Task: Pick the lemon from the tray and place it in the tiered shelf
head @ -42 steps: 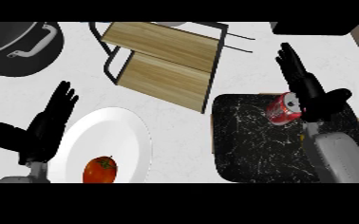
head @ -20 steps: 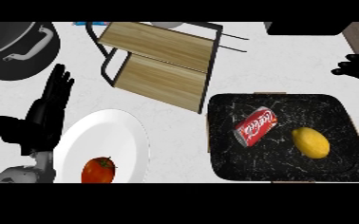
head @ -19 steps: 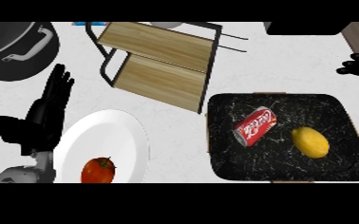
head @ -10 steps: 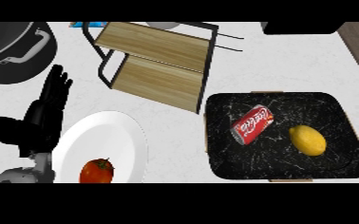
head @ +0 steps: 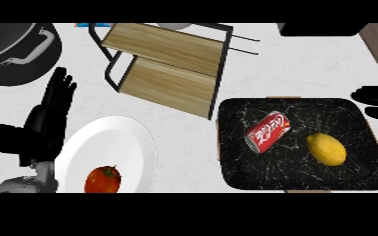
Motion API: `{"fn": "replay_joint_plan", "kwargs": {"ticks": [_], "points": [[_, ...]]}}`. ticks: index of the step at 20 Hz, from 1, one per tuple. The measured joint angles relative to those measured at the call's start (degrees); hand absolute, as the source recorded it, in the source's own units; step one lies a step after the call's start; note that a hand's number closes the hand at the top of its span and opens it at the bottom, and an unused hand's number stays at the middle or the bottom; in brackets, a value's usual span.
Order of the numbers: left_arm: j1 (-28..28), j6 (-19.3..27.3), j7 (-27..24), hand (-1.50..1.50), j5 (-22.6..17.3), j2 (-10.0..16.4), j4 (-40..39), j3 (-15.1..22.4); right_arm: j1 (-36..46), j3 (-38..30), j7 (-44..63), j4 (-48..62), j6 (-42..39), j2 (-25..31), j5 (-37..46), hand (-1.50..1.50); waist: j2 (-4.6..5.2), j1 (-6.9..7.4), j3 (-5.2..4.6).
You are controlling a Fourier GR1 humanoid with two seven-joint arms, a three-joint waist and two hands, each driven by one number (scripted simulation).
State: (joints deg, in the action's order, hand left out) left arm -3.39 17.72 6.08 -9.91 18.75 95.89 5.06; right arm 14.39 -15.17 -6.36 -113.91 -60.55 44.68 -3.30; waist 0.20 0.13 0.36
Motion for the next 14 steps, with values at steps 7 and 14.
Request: {"fn": "replay_joint_plan", "kwargs": {"ticks": [7, 14], "points": [[-0.7, -0.2, 1.1, 0.00, 0.3, -0.1, 0.4, -0.2, -6.5, 5.0, -8.1, -5.3, 7.6, 1.2, 21.0, -1.50, 0.16, 0.39, 0.01], [-1.9, -0.3, 0.6, 0.00, 1.6, -1.1, -1.2, -0.2, -11.0, 12.2, -24.0, 6.3, 23.9, 4.5, 34.7, -1.50, 0.15, 0.51, -0.15]]}}
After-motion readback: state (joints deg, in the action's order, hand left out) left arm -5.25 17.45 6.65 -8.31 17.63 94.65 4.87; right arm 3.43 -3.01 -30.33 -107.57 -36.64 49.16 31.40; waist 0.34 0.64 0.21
